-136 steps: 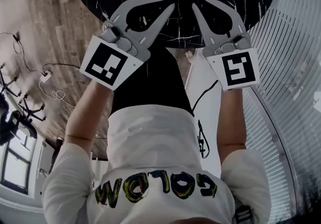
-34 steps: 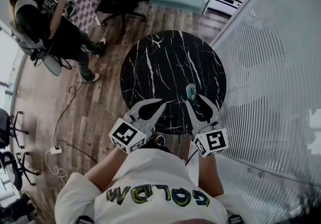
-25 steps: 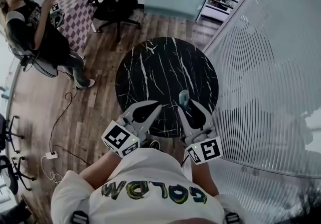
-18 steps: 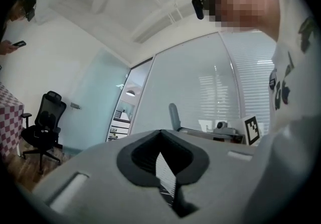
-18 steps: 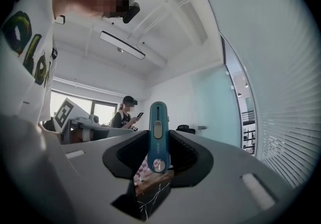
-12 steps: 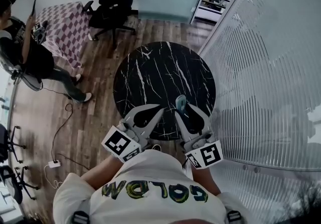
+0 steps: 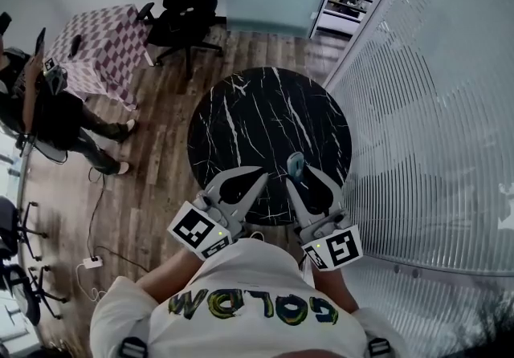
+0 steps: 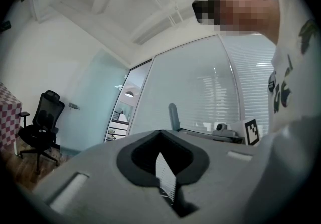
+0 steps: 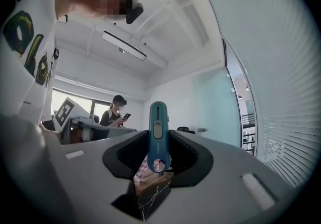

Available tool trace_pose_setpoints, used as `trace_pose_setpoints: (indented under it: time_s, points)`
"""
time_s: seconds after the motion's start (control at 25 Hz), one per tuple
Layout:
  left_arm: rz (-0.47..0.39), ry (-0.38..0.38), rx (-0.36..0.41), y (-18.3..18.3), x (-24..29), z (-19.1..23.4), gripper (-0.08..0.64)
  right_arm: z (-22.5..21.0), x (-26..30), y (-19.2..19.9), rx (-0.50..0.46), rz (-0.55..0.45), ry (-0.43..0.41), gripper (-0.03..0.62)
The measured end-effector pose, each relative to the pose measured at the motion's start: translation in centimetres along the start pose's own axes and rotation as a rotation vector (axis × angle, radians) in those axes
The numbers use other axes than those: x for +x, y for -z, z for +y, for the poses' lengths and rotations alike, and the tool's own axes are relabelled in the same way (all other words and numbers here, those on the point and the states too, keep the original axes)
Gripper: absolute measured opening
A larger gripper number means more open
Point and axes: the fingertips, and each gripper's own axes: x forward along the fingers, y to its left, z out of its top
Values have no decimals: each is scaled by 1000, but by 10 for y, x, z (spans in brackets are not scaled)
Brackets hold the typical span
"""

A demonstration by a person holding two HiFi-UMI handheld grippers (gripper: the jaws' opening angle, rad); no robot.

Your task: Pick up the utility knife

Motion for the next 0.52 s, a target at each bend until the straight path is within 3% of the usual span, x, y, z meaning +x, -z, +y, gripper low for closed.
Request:
trace_pose_setpoints:
  time_s: [0.52]
  points:
    - [8,-4,-7,2,3,4,2,-4,3,2,13,-1,3,132]
